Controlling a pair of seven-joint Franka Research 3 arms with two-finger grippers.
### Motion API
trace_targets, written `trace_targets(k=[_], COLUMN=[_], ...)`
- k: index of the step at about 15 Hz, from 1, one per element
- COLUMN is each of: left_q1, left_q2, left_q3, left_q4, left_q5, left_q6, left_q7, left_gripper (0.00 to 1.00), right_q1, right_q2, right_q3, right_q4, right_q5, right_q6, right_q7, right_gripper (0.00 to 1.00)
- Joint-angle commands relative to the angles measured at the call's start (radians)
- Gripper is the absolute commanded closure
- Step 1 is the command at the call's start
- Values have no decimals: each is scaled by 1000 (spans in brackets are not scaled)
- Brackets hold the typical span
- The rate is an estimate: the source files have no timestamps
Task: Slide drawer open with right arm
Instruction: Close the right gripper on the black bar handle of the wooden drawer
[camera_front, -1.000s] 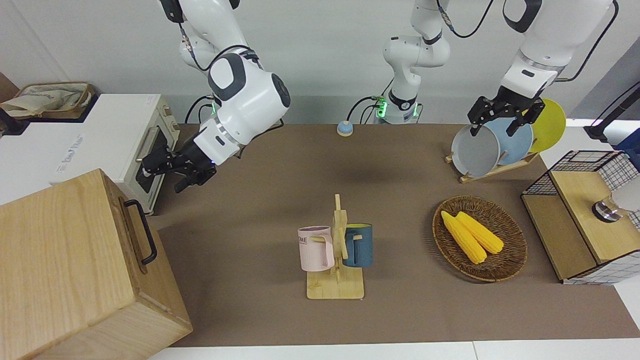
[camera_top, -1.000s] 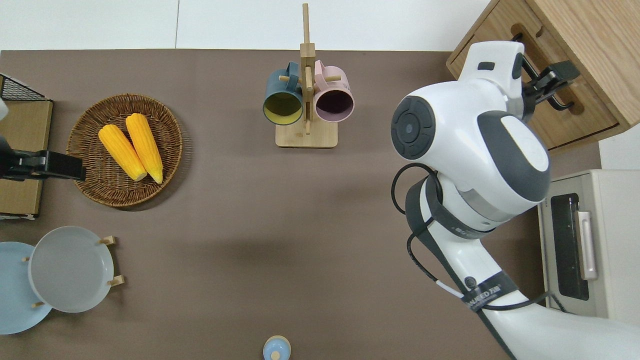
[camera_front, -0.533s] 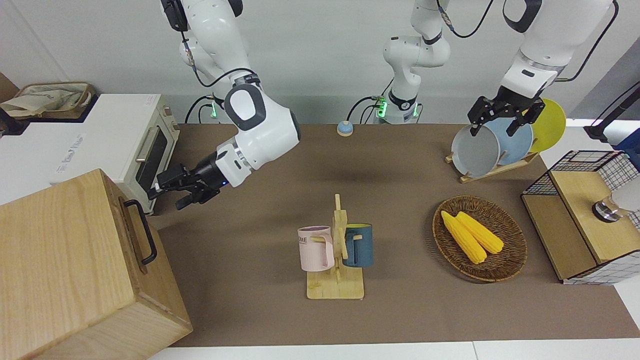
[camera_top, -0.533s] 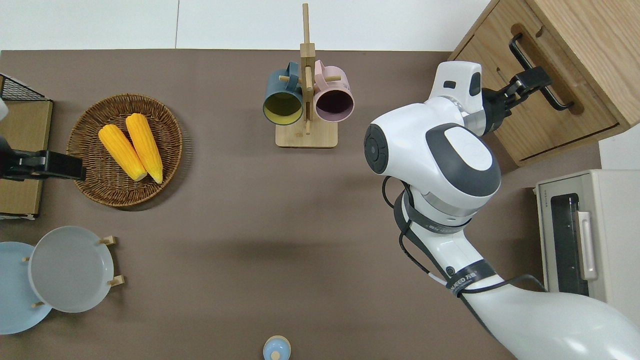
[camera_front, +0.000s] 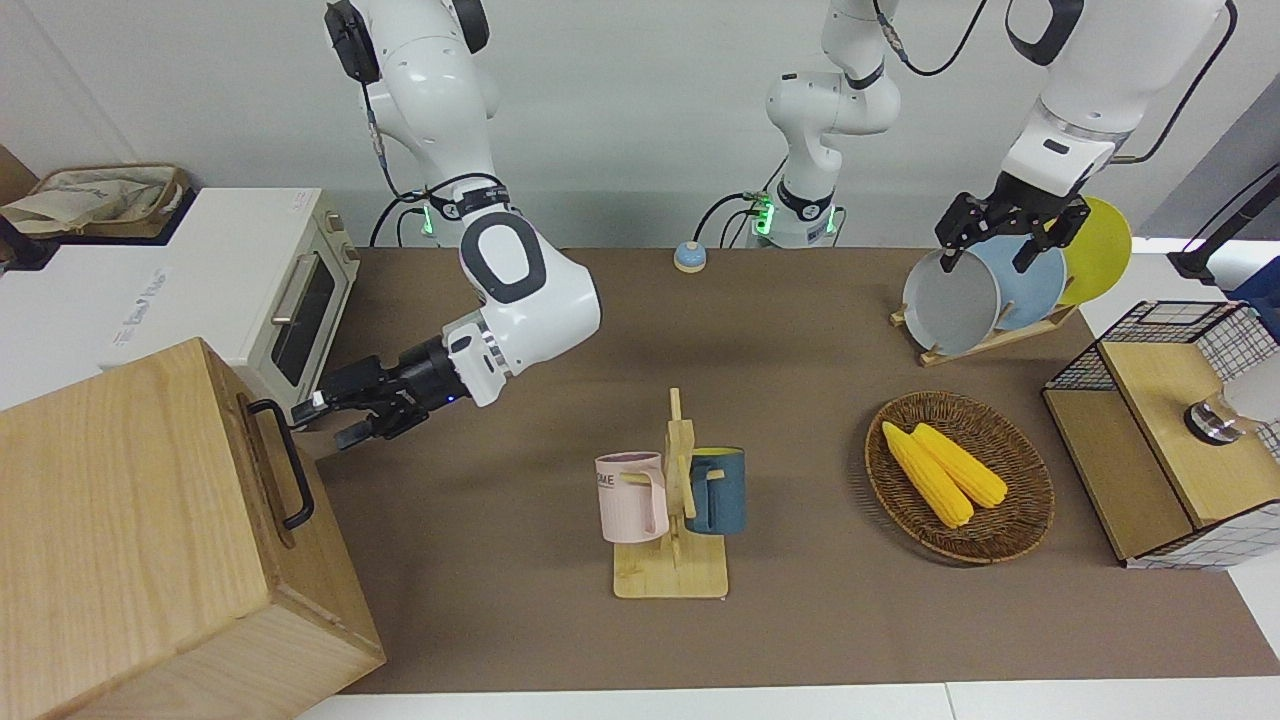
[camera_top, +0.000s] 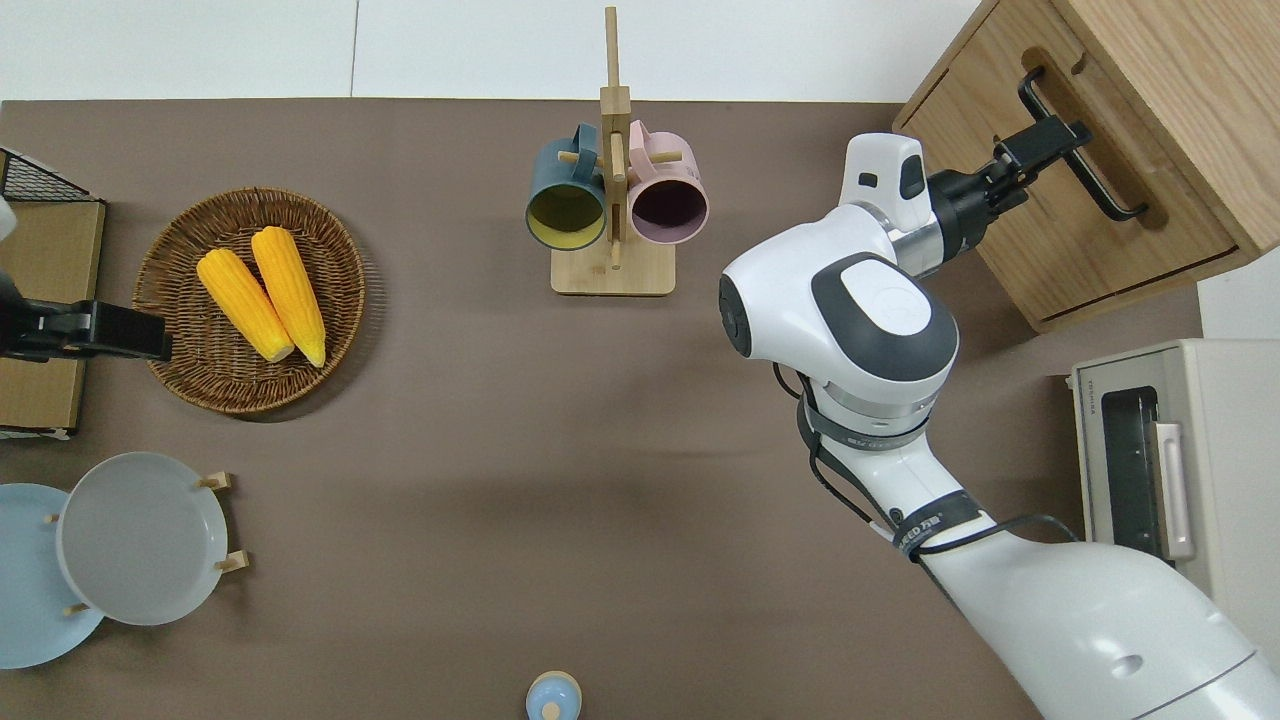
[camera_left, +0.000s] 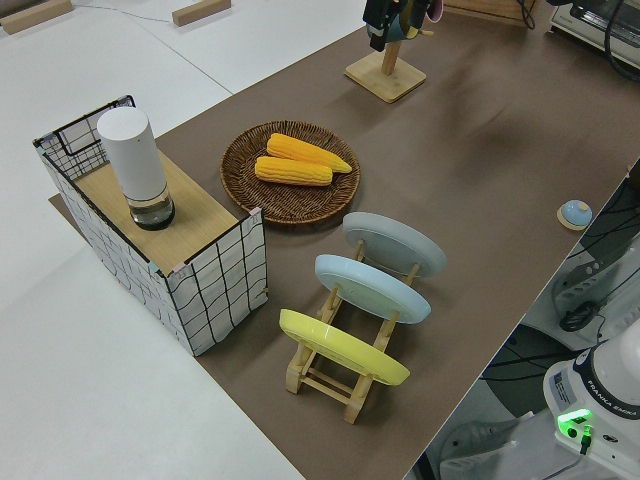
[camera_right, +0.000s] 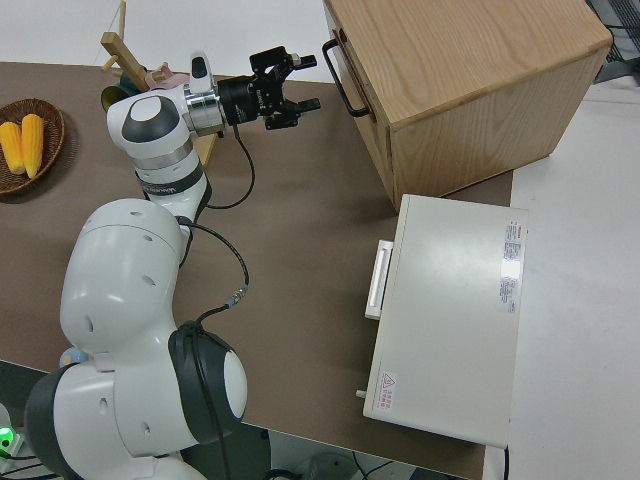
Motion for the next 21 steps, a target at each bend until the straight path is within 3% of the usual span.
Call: trace_targets(k=[1, 9, 12, 17, 19, 21], left_q1=[-17, -17, -17, -17, -17, -17], left_q2=[13, 13, 13, 13, 13, 13], left_q3=[17, 17, 17, 17, 17, 17], left_q4=[20, 20, 20, 20, 20, 20], left_q5=[12, 12, 12, 11, 12, 12], left_q6=[0, 0, 0, 0, 0, 0], left_q7=[8, 8, 8, 8, 8, 8], left_gripper=[5, 5, 5, 5, 5, 5], right_q1=[-19, -42, -44, -39, -36, -34], right_q2=[32, 53, 53, 53, 53, 53], right_q3=[-2, -9, -32, -32, -32, -32], right_q4=[-10, -10, -10, -8, -8, -8], right_q5=[-105, -157, -156, -148, -142, -142], right_q6=[8, 14, 17, 17, 17, 15], right_q7=[60, 188, 256, 259, 253, 242], right_gripper=[17, 17, 19, 50, 190, 447])
